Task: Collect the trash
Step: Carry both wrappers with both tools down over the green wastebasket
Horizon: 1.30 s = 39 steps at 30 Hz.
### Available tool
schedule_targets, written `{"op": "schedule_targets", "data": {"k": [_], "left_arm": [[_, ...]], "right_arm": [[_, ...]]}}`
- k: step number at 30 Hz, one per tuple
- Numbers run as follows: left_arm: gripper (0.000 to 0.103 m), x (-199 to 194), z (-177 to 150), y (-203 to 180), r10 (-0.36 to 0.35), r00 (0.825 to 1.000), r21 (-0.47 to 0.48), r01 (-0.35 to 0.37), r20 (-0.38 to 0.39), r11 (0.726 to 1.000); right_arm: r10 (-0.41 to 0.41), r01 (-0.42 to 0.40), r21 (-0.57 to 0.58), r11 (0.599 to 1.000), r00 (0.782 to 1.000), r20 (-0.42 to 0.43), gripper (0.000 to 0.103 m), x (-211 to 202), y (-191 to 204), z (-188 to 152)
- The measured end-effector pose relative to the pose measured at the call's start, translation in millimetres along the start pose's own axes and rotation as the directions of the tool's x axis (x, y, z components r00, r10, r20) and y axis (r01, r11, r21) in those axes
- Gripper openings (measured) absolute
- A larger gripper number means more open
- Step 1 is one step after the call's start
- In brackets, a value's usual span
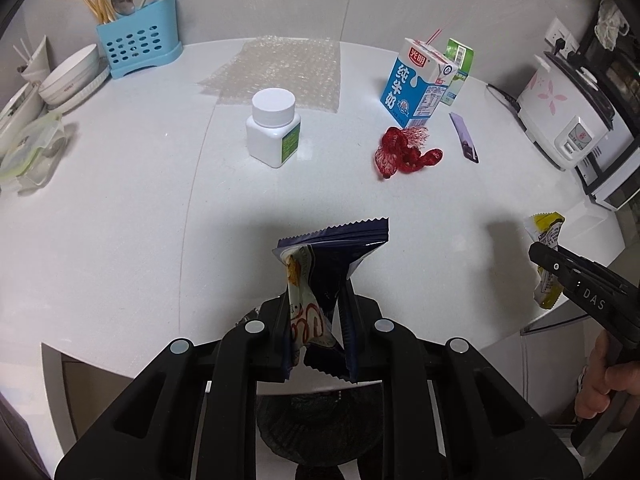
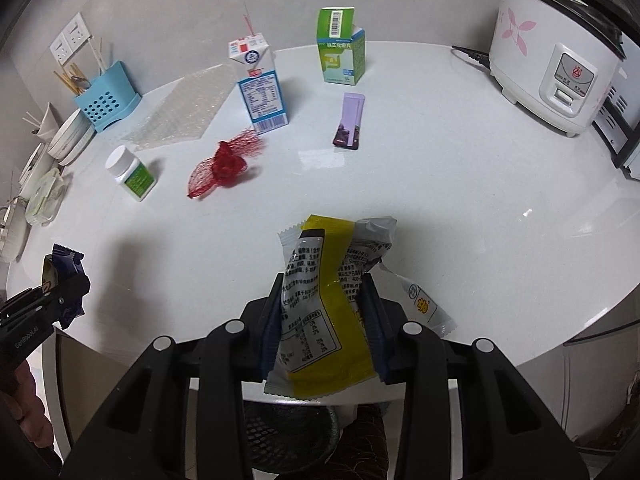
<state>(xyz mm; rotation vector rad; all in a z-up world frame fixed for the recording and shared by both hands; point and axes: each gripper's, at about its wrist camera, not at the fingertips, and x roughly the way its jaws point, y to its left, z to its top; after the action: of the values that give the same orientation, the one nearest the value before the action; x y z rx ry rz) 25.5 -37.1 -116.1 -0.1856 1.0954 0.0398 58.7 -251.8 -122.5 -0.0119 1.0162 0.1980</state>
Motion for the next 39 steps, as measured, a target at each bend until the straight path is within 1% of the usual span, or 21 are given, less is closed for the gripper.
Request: {"op": "schedule_targets", "data": {"k": [9,12,20,31,39], "left_arm": [[0.018,-27.2,-30.7,11.7,-0.008,1.000,0.015,0.007,0.024,1.000],[0.018,-34.7,-43.2,16.0,-0.013,1.000,0.021,0.012,0.025,1.000],[0.018,-47.3,-80.3,24.5,-0.016,1.000,0.032,0.015,0.009,0.999],[0.018,-43.4,-128.6,29.9,-0.016,0.999,0.043,0.018,-0.033,0.999],[0.018,-26.5,-159.6,34.2,-0.025,0.998,0.040,0.028,-0.057,0.999]], "right_arm": [[0.036,-0.033,-0.048,0.998,0.998,0.048,0.034,-32.3,32.5,-27.8],[0.037,-0.033,-0.073,0.997,0.997,0.064,0.034,-41.4,44.6,-39.3],[0.067,-0.059,-0.112,0.992,0.995,0.069,0.034,-55.7,64.2,-71.4],[0.109,-0.102,-0.163,0.981,0.994,0.032,0.034,-68.0,81.2,-121.0],[0.132,-0.138,-0.181,0.974,0.990,-0.043,0.034,-44.6,93.7,-160.2]]}}
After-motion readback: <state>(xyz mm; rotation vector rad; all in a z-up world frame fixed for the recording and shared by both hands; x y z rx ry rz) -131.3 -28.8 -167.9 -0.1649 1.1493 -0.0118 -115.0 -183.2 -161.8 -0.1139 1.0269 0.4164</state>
